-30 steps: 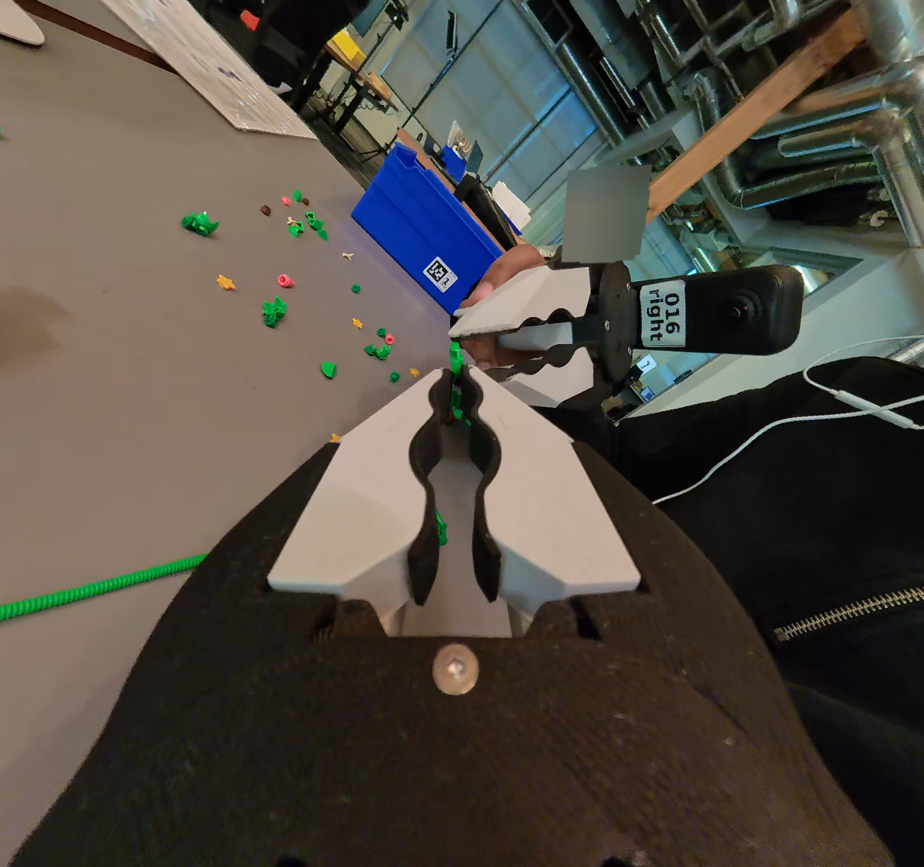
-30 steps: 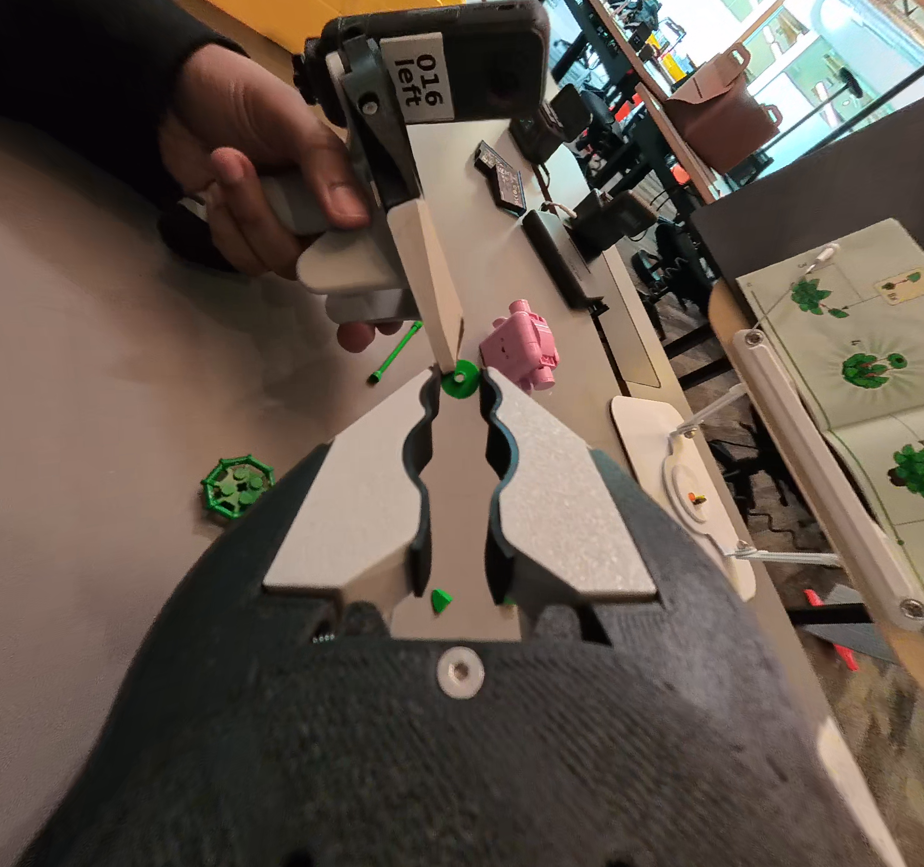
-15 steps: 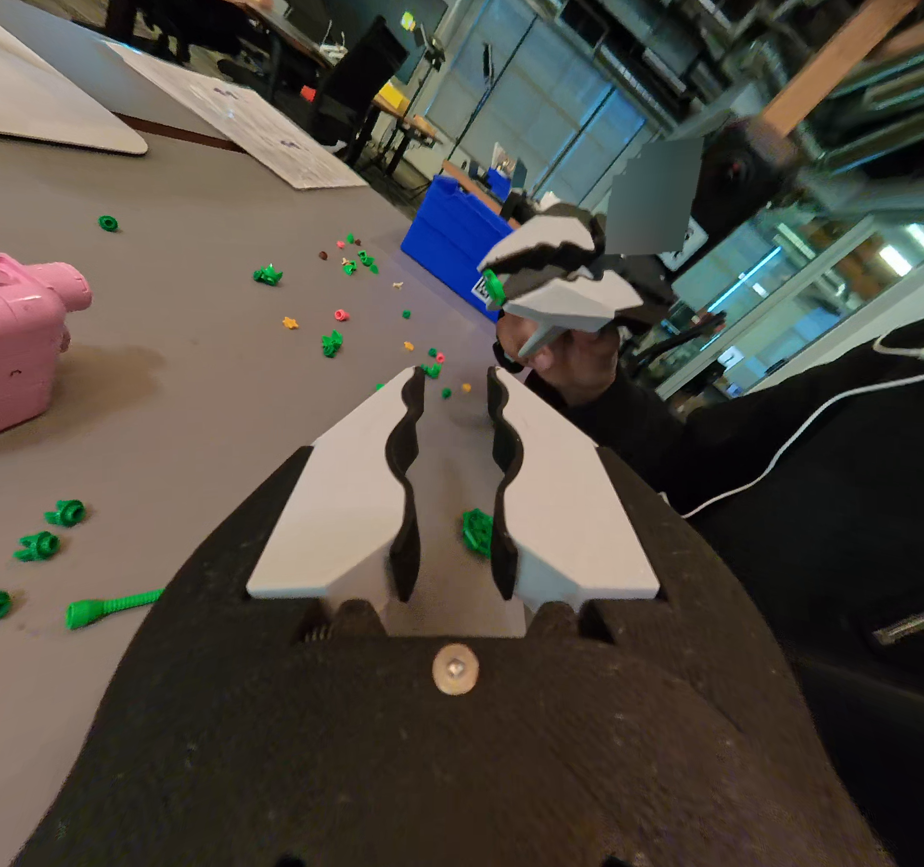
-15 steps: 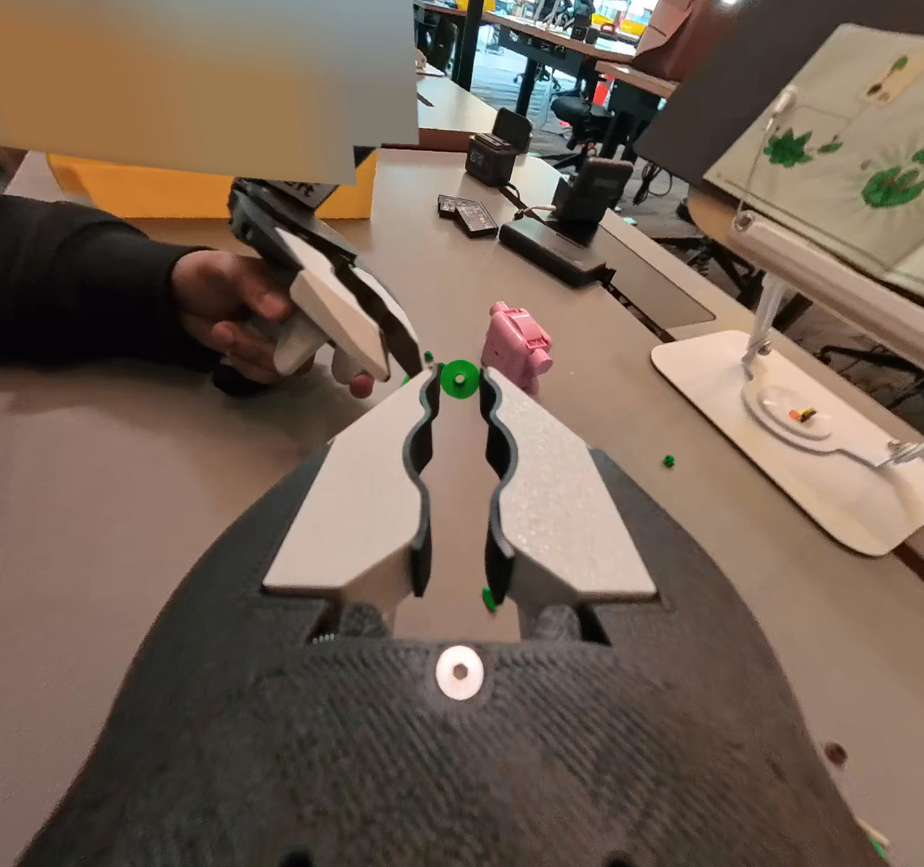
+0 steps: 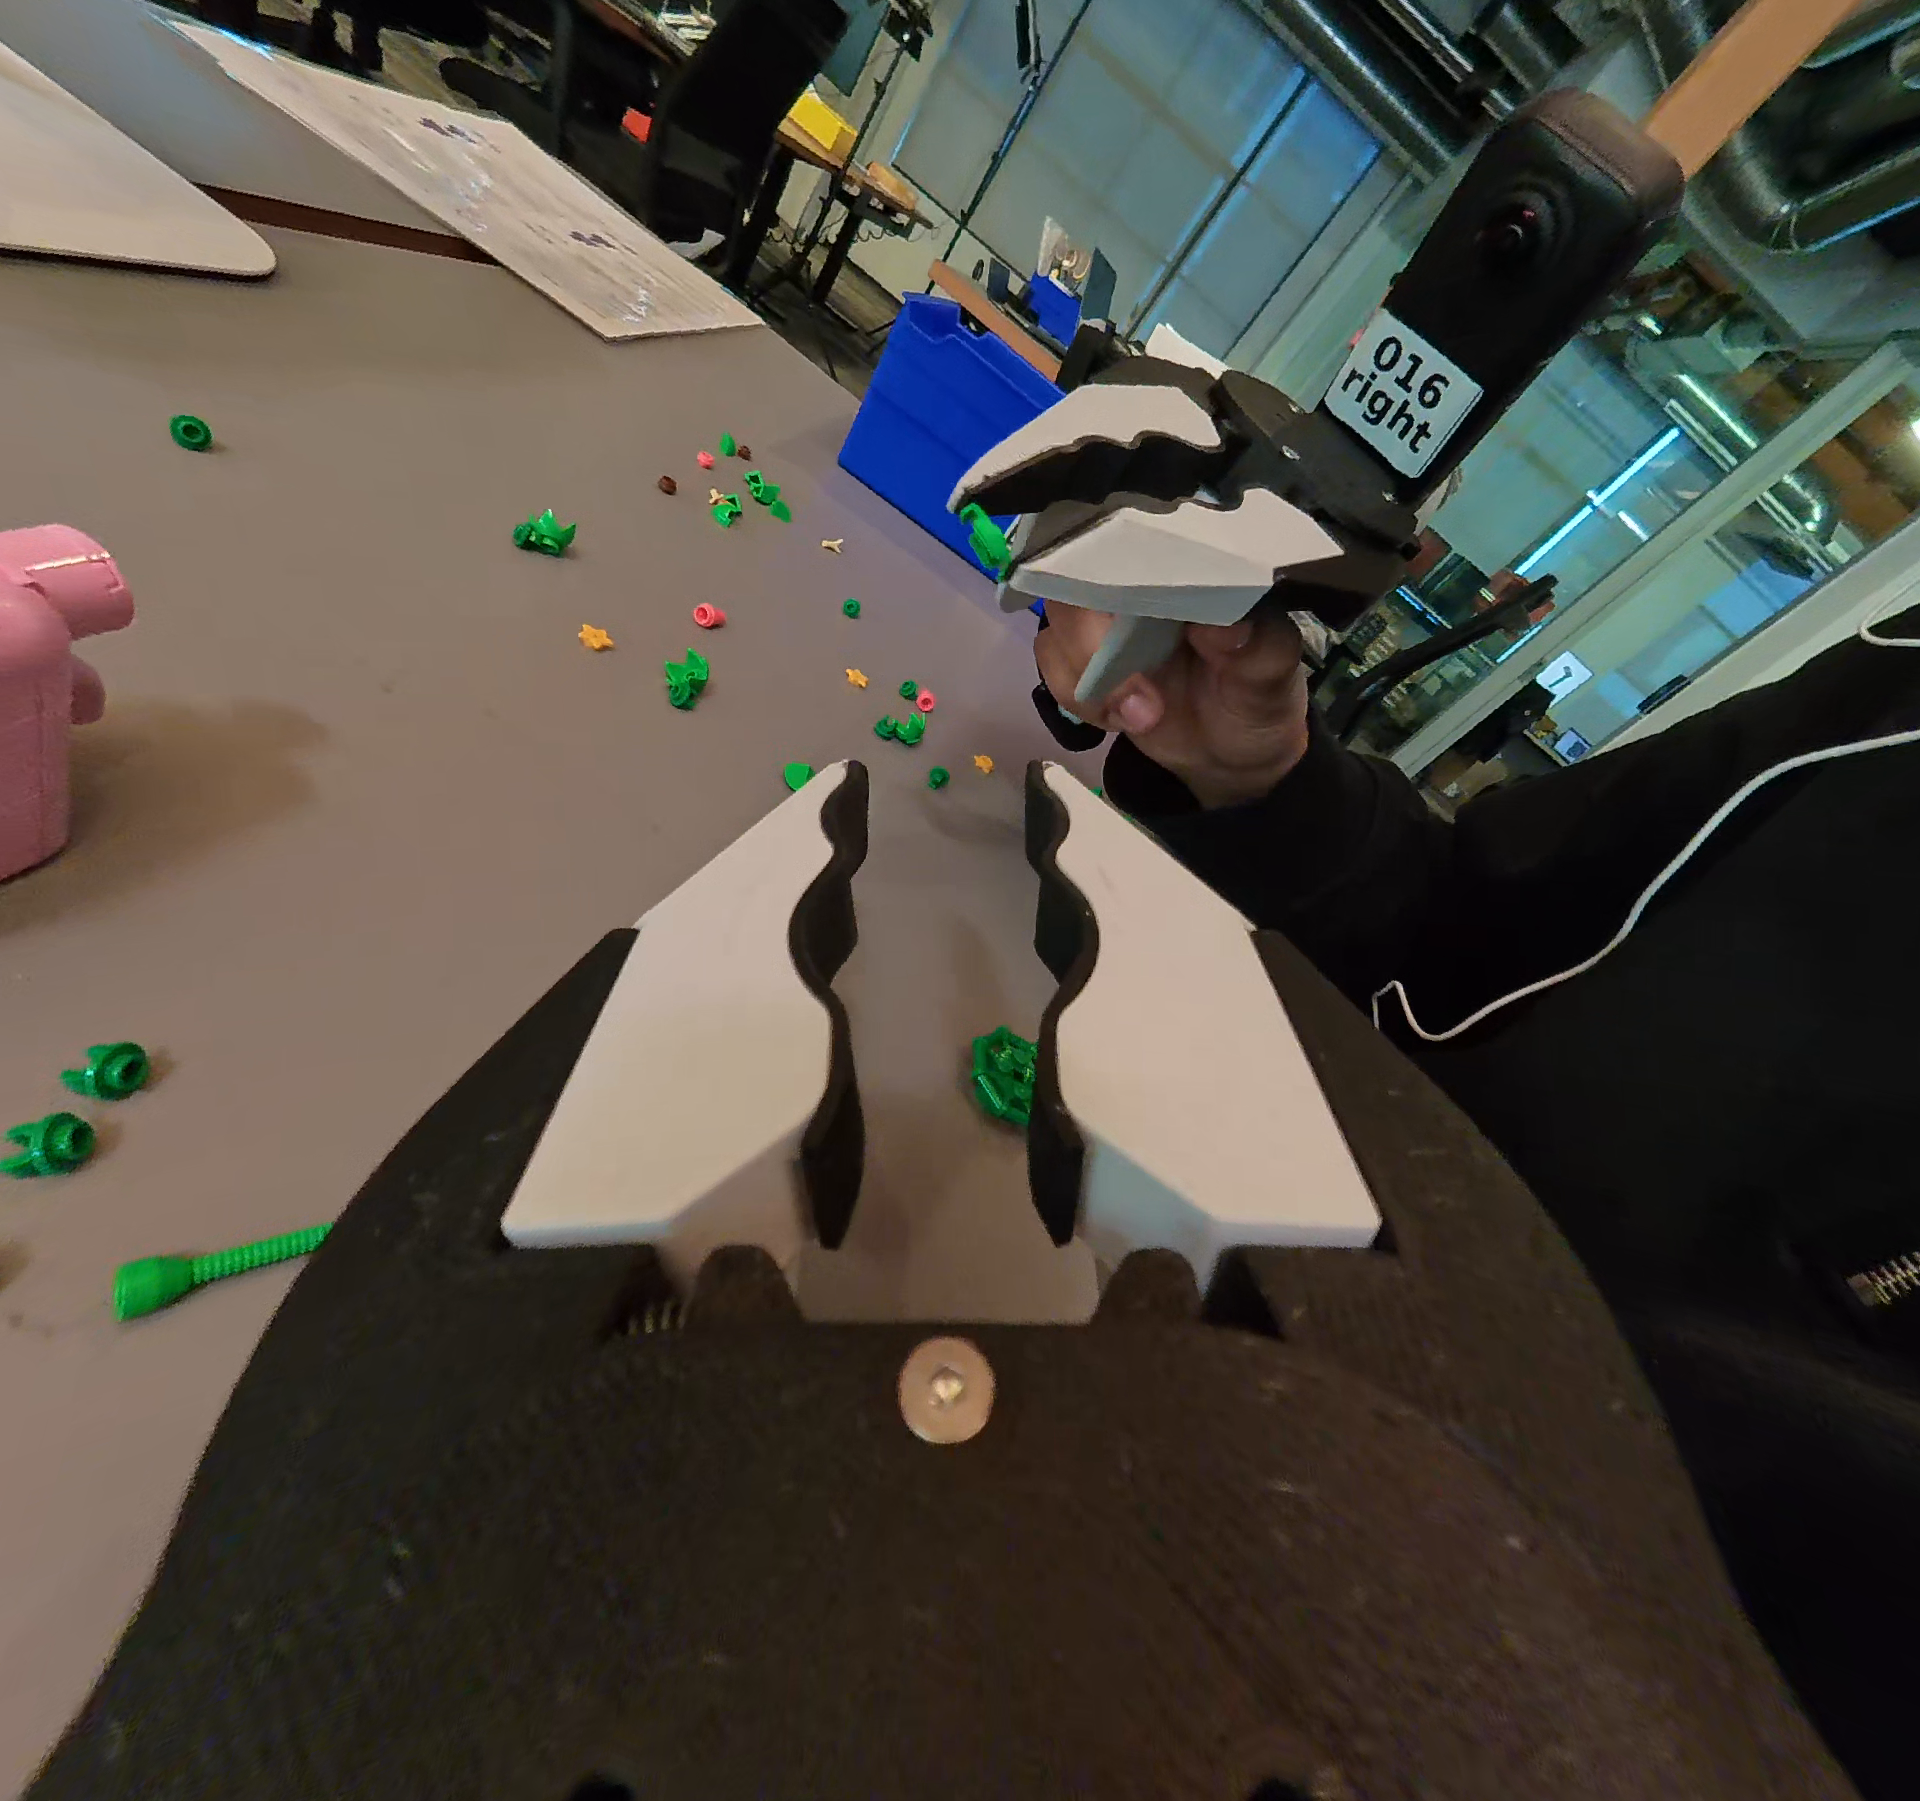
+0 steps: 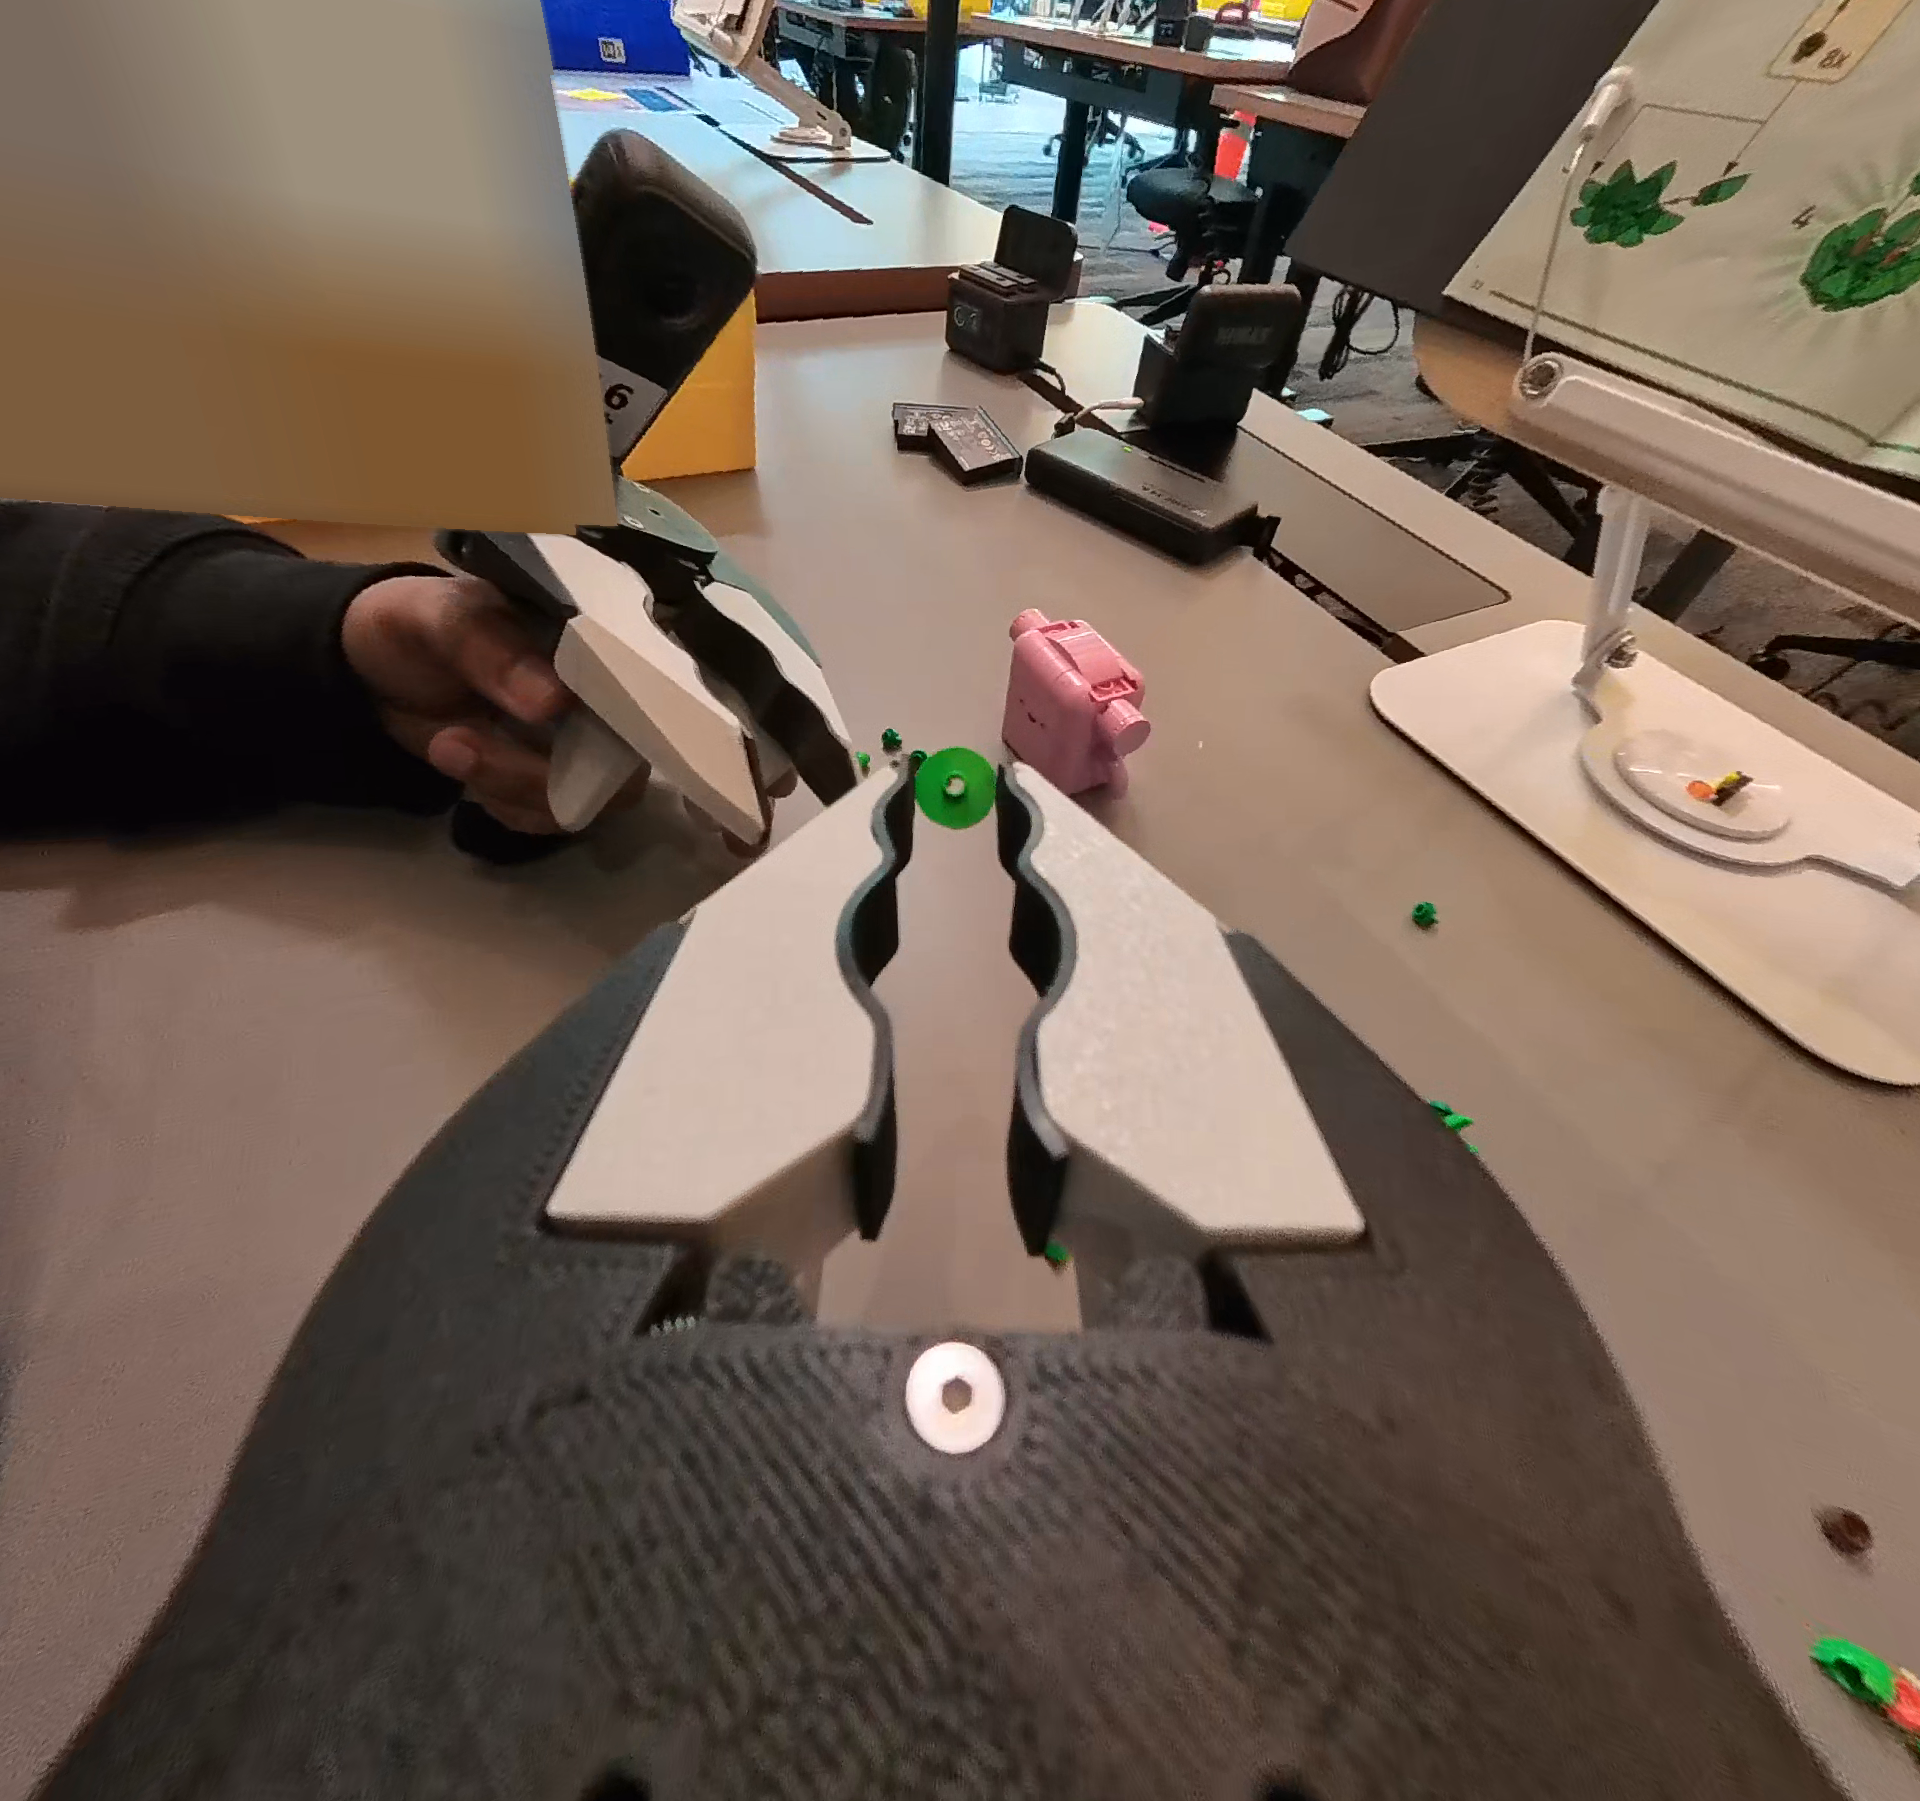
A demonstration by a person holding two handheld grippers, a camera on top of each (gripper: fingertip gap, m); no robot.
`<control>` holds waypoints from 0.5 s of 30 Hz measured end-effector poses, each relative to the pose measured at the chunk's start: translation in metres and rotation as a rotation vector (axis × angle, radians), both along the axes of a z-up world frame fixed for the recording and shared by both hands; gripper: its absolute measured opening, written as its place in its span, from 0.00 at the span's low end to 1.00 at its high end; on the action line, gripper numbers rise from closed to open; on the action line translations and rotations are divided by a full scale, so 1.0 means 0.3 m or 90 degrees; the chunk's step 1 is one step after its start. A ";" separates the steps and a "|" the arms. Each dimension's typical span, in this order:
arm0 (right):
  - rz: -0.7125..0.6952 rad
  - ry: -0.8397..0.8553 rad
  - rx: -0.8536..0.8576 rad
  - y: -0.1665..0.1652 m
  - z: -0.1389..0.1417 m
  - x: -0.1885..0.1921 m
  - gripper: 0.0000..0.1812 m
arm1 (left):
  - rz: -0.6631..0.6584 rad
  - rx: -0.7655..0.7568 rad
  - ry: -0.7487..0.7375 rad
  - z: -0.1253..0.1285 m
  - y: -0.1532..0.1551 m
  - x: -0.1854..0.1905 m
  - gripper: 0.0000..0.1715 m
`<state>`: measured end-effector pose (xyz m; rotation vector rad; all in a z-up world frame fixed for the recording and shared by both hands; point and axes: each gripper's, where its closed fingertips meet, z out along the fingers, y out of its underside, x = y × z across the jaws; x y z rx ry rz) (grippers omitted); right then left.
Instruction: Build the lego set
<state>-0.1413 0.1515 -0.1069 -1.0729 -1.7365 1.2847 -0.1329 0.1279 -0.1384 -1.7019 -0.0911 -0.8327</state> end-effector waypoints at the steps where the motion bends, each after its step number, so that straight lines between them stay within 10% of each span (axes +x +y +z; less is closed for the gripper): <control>1: -0.001 -0.001 -0.004 0.002 0.000 0.000 0.07 | -0.001 0.000 0.002 0.000 0.000 0.002 0.15; 15: -0.008 0.000 -0.020 0.013 0.008 -0.002 0.07 | -0.001 -0.003 0.004 -0.002 0.000 0.004 0.15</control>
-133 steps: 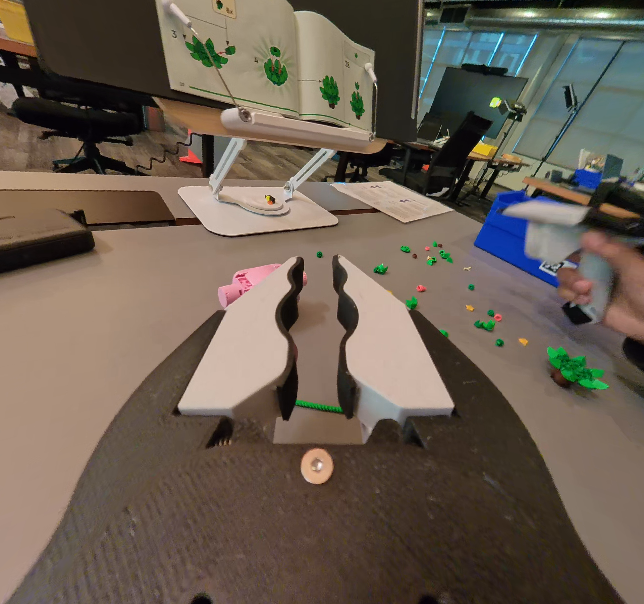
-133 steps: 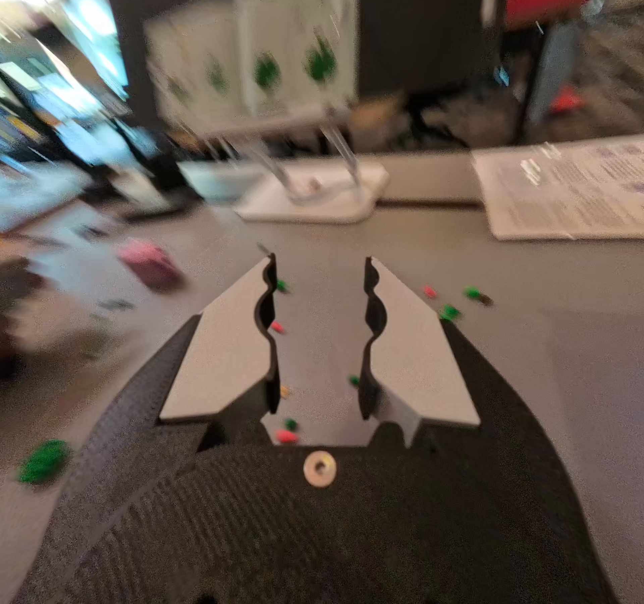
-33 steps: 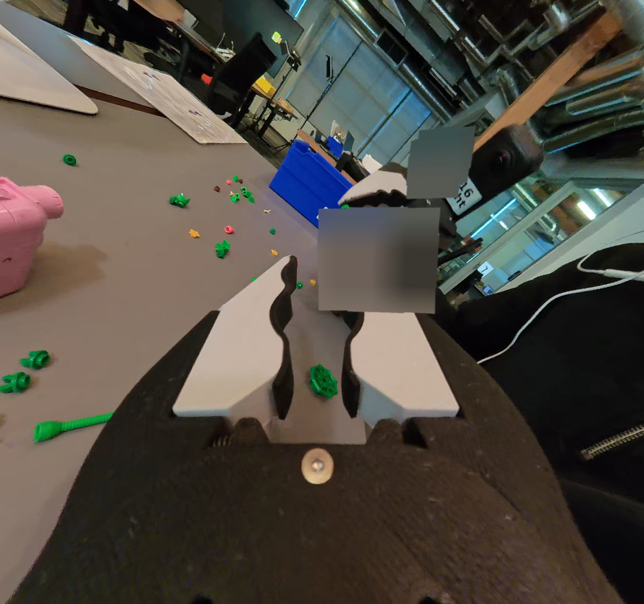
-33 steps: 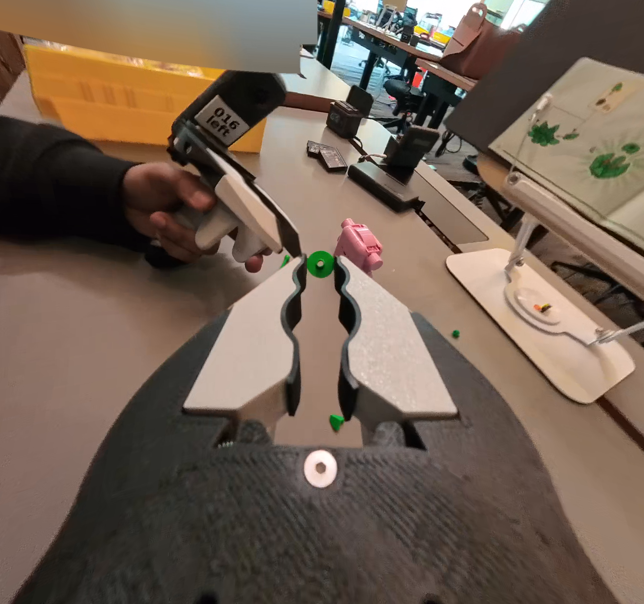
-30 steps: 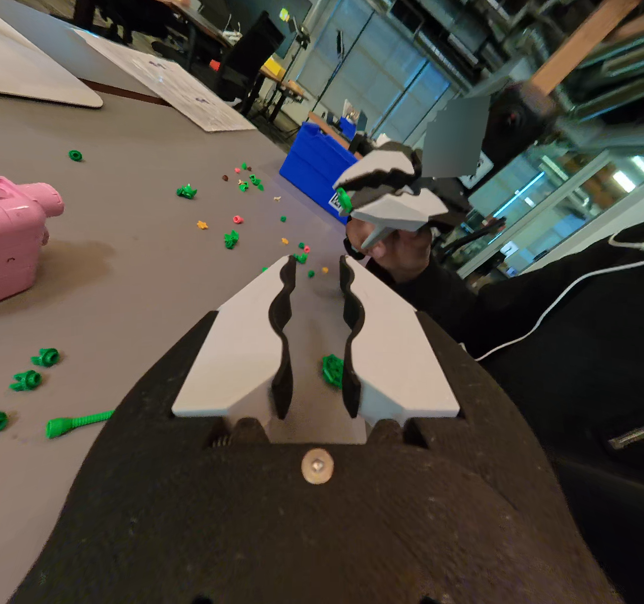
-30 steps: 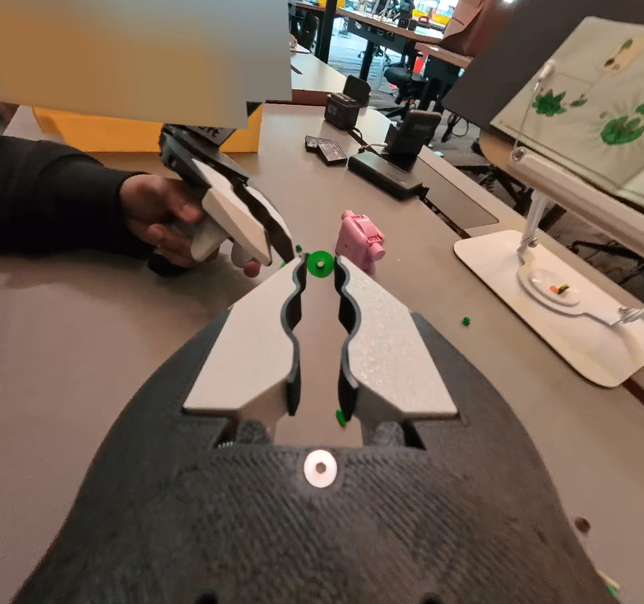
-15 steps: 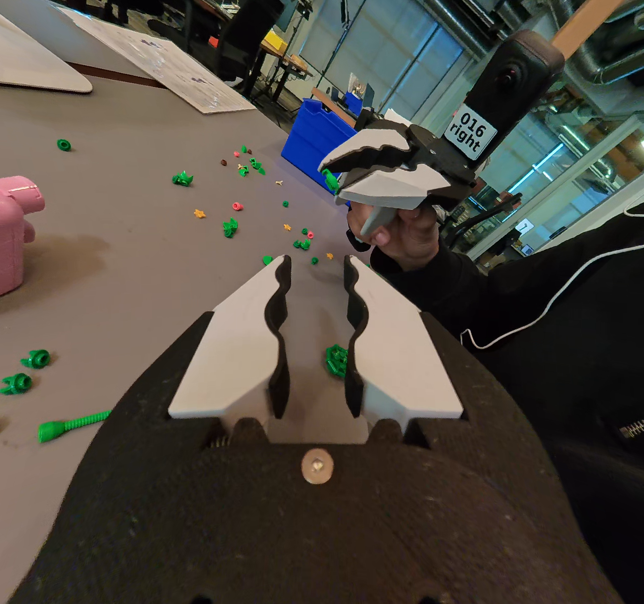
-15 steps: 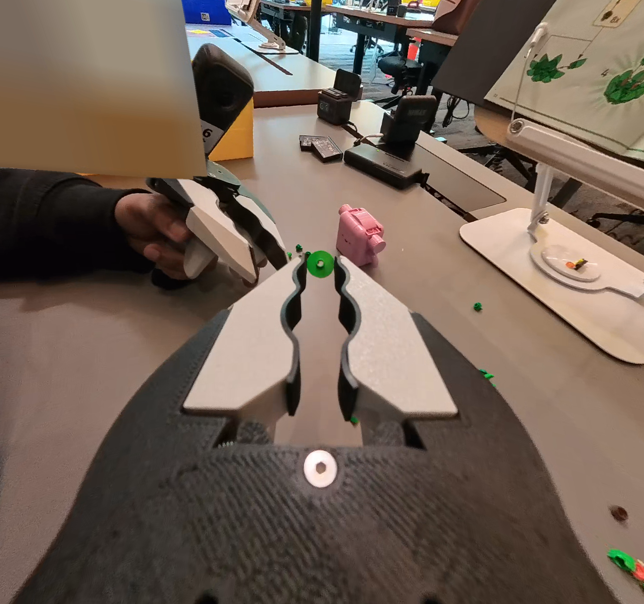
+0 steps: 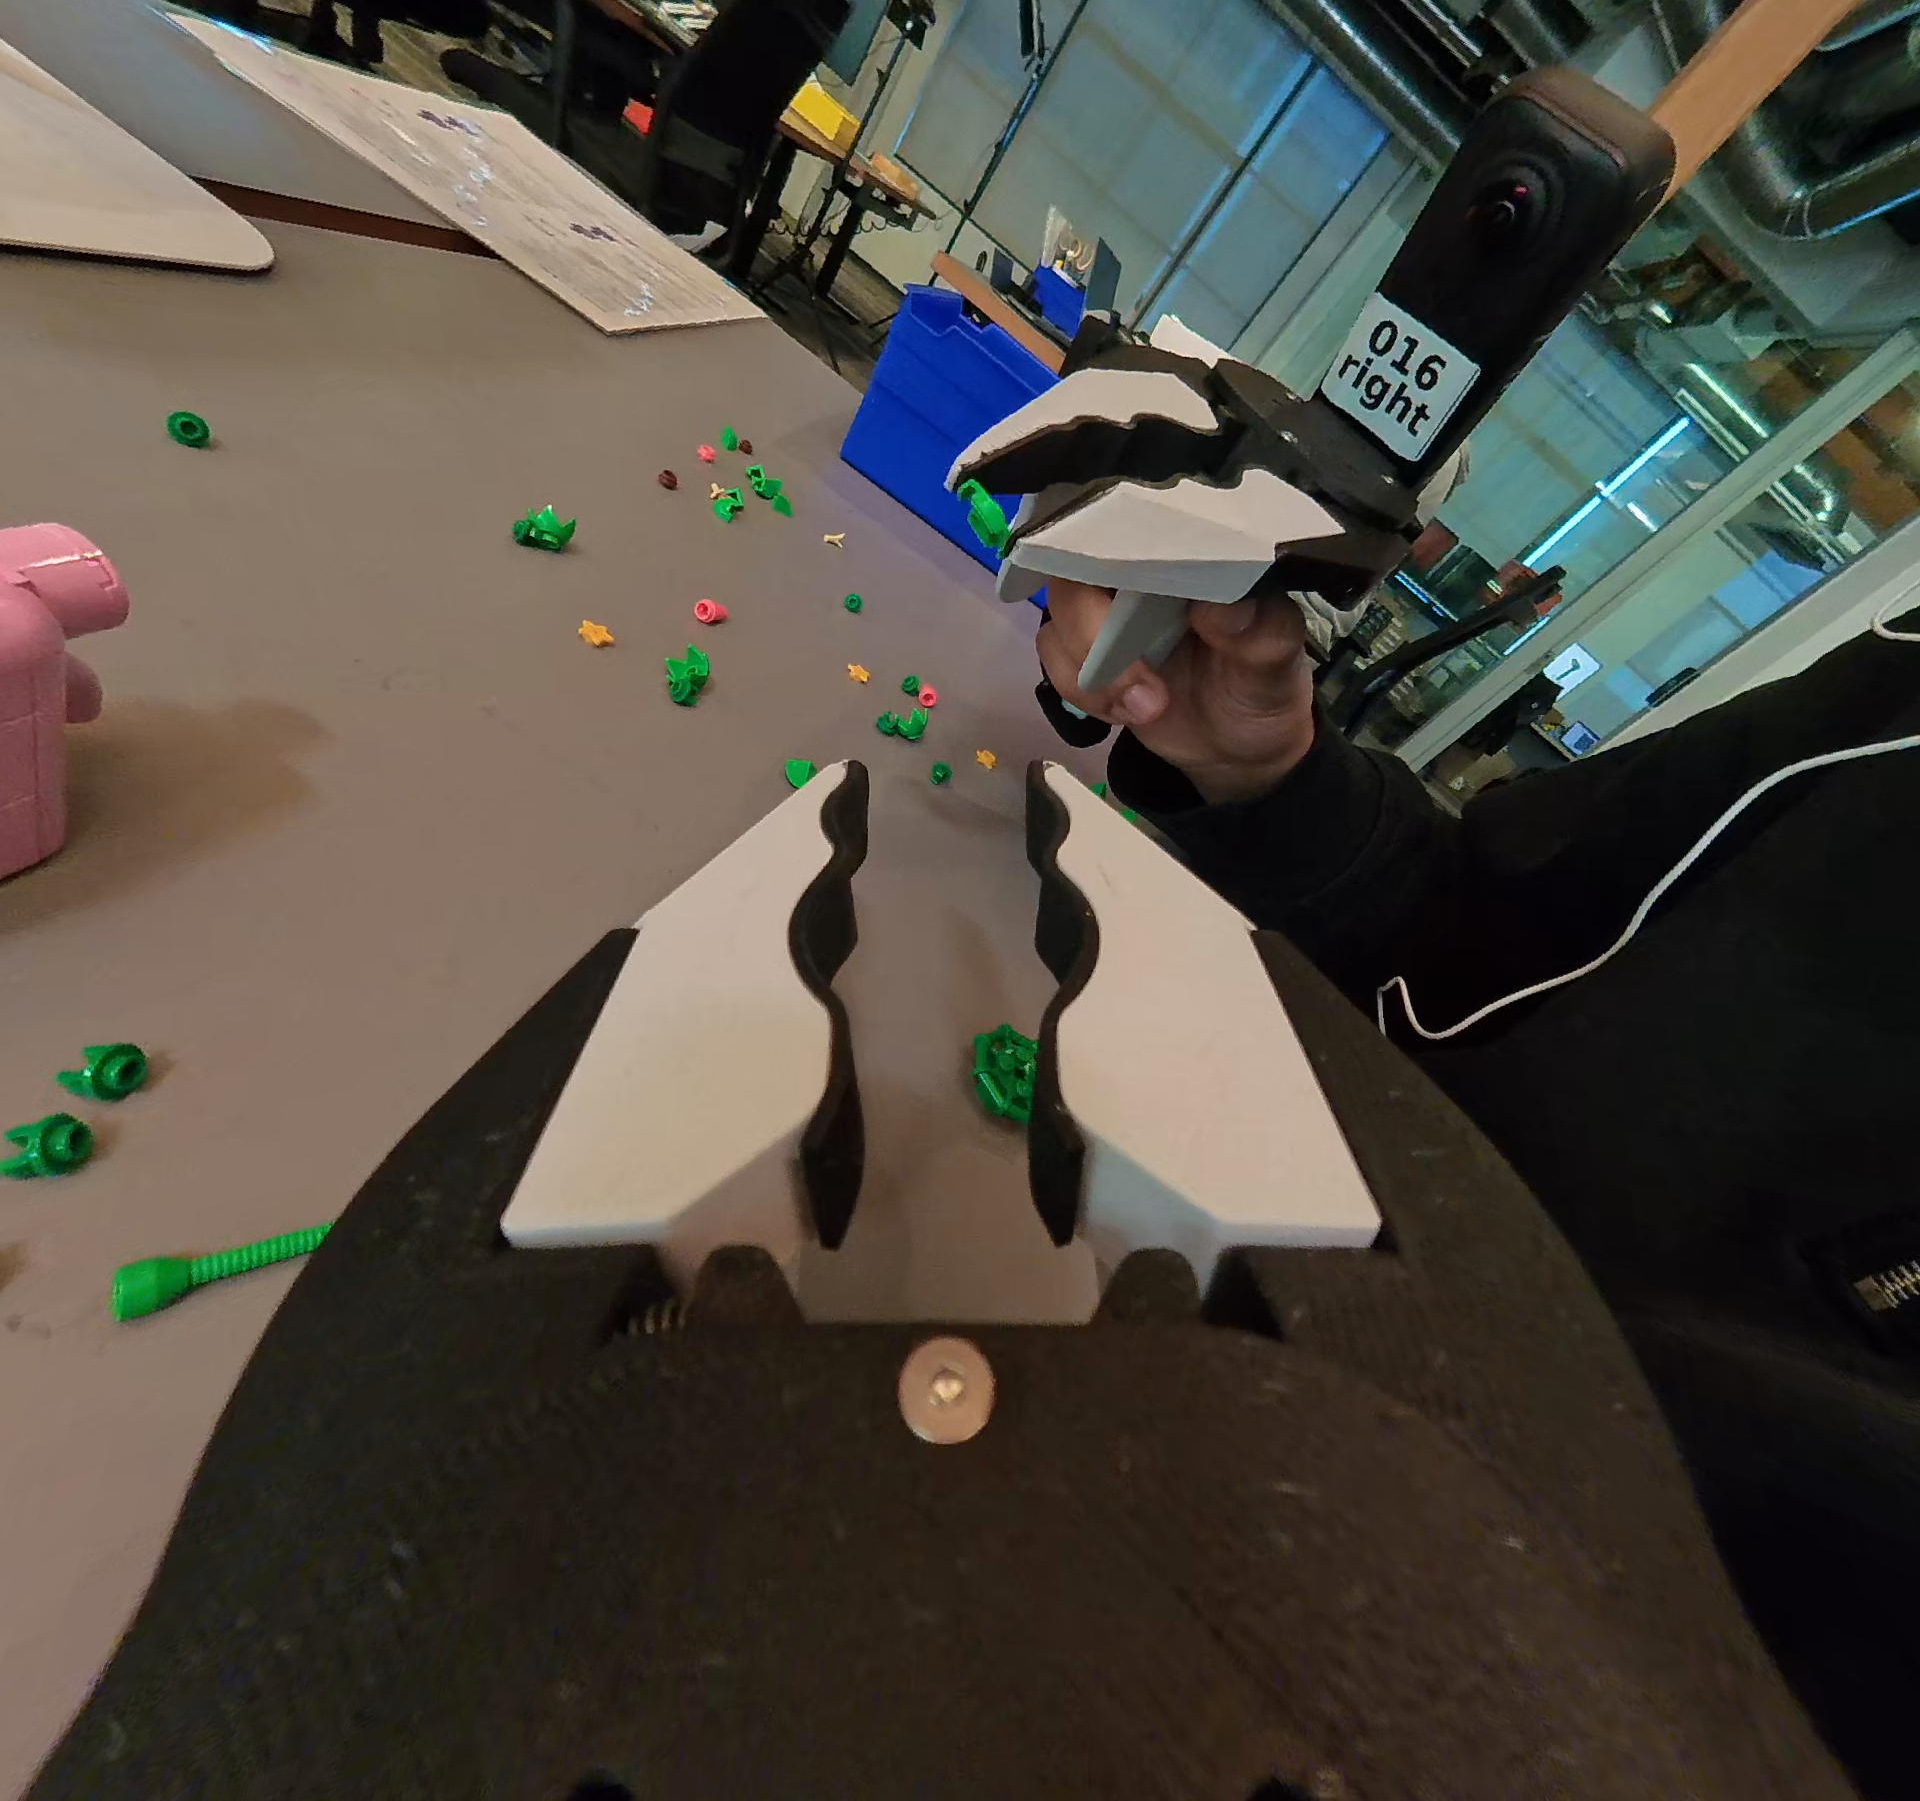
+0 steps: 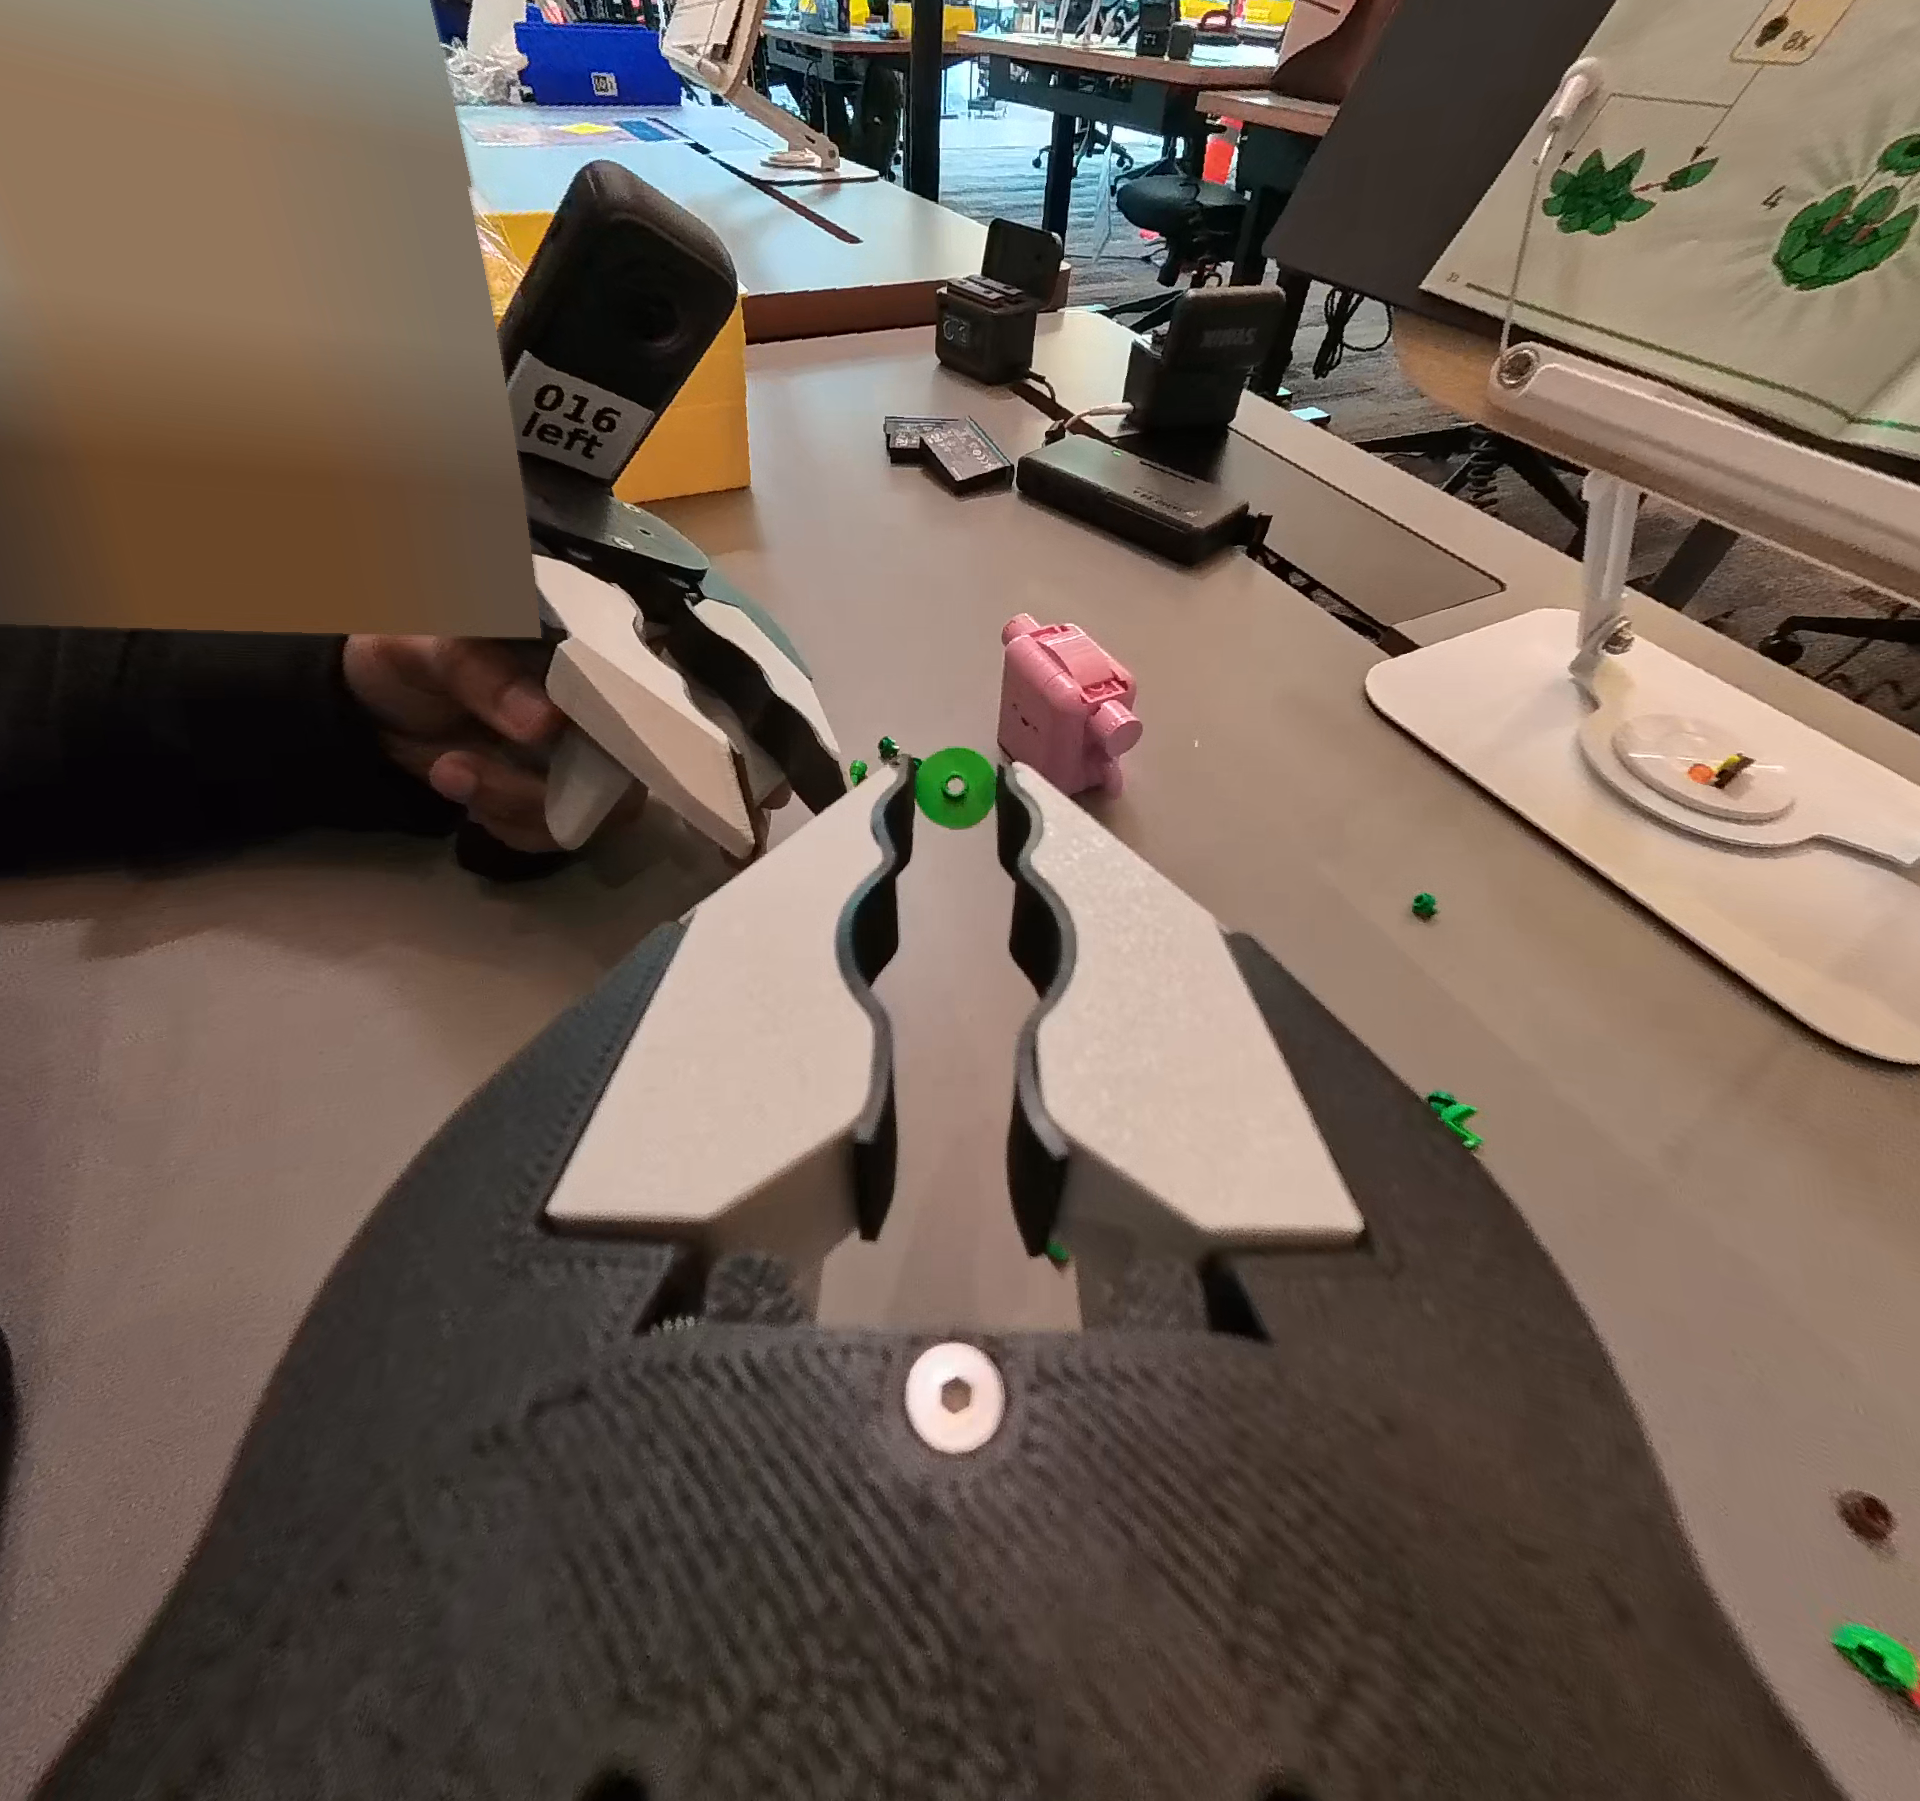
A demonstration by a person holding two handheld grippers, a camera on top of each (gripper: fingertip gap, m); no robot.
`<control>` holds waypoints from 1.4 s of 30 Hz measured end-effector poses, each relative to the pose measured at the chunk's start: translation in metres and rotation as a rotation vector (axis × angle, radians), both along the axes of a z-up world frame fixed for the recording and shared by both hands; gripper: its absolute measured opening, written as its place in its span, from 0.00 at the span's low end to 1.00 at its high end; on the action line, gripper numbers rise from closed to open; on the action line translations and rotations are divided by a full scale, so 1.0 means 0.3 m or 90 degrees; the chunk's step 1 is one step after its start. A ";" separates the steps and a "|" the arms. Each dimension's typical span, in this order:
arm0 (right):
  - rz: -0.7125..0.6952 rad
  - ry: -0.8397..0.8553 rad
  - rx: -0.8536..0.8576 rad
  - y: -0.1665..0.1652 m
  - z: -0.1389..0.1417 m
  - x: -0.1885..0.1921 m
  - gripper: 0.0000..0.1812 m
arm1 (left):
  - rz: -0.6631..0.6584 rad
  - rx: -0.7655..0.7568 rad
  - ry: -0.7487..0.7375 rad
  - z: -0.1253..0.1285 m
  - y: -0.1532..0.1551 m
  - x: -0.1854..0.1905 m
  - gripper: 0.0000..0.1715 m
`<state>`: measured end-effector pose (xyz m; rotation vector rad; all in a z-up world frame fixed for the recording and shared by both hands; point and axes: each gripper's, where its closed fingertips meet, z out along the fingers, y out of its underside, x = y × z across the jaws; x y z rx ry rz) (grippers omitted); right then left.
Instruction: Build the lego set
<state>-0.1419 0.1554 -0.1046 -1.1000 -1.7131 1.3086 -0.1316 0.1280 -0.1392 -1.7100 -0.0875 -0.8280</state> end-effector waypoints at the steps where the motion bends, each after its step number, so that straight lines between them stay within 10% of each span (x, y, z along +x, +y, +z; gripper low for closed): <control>1: -0.001 0.000 0.001 0.001 -0.001 0.000 0.07 | 0.000 0.000 0.000 0.000 0.000 0.000 0.15; 42: 0.004 -0.003 -0.006 -0.001 0.002 0.008 0.07 | -0.026 -0.026 -0.006 -0.018 0.001 0.025 0.19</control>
